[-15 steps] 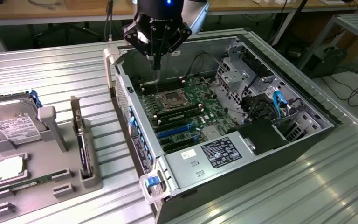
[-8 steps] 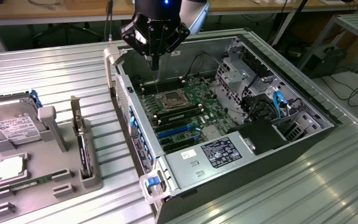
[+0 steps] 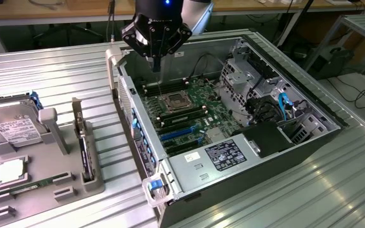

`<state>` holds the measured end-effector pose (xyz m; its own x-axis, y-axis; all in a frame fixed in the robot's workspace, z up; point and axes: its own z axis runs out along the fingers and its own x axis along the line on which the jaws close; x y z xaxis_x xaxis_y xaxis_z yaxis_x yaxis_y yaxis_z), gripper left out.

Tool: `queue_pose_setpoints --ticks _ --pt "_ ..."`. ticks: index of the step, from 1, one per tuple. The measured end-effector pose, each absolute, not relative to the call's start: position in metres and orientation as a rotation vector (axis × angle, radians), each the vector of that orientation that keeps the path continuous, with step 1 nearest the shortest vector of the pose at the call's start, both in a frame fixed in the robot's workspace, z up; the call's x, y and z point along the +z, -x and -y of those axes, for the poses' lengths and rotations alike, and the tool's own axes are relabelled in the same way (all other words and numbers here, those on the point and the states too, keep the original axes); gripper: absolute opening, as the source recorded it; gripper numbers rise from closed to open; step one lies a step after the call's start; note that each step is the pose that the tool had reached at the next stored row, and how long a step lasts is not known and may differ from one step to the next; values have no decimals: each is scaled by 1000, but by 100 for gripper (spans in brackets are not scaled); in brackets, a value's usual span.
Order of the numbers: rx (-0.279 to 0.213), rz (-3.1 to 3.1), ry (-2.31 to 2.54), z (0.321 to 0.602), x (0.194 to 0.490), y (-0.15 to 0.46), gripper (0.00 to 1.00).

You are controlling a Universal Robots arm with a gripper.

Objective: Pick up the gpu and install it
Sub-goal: 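Reach for the gpu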

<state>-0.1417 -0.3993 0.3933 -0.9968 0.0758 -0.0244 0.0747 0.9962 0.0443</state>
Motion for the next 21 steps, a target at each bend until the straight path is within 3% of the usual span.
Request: queue_pose_setpoints --ticks 21 --pt "68 -3113 -117 400 393 150 11"
